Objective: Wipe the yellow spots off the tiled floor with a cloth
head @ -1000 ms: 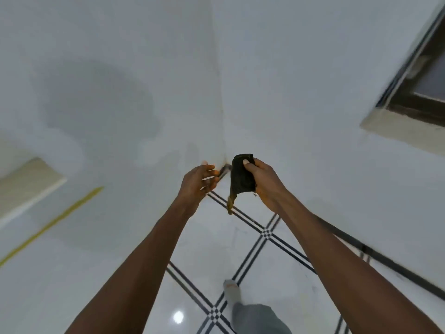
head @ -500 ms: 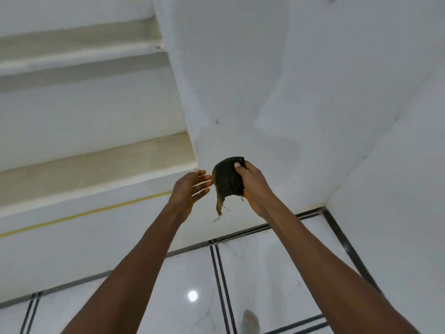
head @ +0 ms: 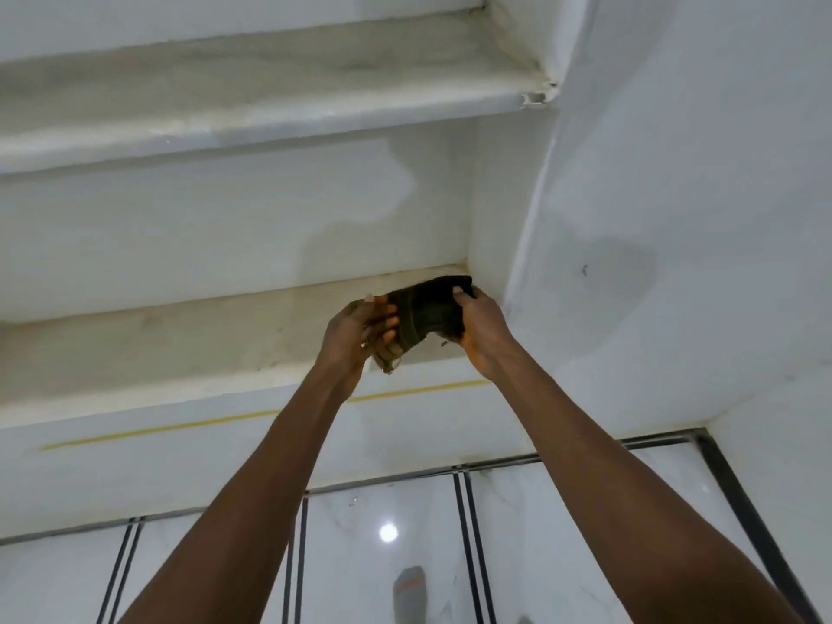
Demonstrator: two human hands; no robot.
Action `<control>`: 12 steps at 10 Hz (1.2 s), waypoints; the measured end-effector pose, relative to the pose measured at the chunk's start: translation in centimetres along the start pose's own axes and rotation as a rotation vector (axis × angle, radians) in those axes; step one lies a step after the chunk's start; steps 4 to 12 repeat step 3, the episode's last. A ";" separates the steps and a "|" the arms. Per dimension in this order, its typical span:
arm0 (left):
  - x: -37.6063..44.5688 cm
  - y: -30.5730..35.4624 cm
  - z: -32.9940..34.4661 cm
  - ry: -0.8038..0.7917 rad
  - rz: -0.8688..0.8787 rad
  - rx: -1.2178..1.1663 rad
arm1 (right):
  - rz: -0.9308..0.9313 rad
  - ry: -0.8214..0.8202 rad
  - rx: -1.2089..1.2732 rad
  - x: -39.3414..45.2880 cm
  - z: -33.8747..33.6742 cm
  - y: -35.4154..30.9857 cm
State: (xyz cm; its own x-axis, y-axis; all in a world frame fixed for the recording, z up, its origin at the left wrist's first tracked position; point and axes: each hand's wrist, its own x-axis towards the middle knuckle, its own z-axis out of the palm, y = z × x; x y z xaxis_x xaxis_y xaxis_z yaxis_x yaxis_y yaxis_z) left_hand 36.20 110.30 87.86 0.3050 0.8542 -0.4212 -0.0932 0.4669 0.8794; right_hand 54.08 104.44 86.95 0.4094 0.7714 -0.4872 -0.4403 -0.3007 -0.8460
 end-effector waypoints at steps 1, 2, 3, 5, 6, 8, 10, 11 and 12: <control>2.1 -0.7 0.1 -0.026 -0.075 0.004 | -0.096 0.125 -0.540 2.7 -0.2 1.4; 3.4 -1.5 0.7 -0.075 -0.140 0.037 | -0.225 0.131 -0.859 3.3 -0.1 1.9; 4.4 -2.1 1.4 -0.107 -0.154 0.089 | -0.343 0.173 -0.953 4.0 -0.6 2.4; 4.4 -2.1 1.4 -0.107 -0.154 0.089 | -0.343 0.173 -0.953 4.0 -0.6 2.4; 4.4 -2.1 1.4 -0.107 -0.154 0.089 | -0.343 0.173 -0.953 4.0 -0.6 2.4; 4.4 -2.1 1.4 -0.107 -0.154 0.089 | -0.343 0.173 -0.953 4.0 -0.6 2.4; 4.4 -2.1 1.4 -0.107 -0.154 0.089 | -0.343 0.173 -0.953 4.0 -0.6 2.4; 4.4 -2.1 1.4 -0.107 -0.154 0.089 | -0.343 0.173 -0.953 4.0 -0.6 2.4; 4.4 -2.1 1.4 -0.107 -0.154 0.089 | -0.343 0.173 -0.953 4.0 -0.6 2.4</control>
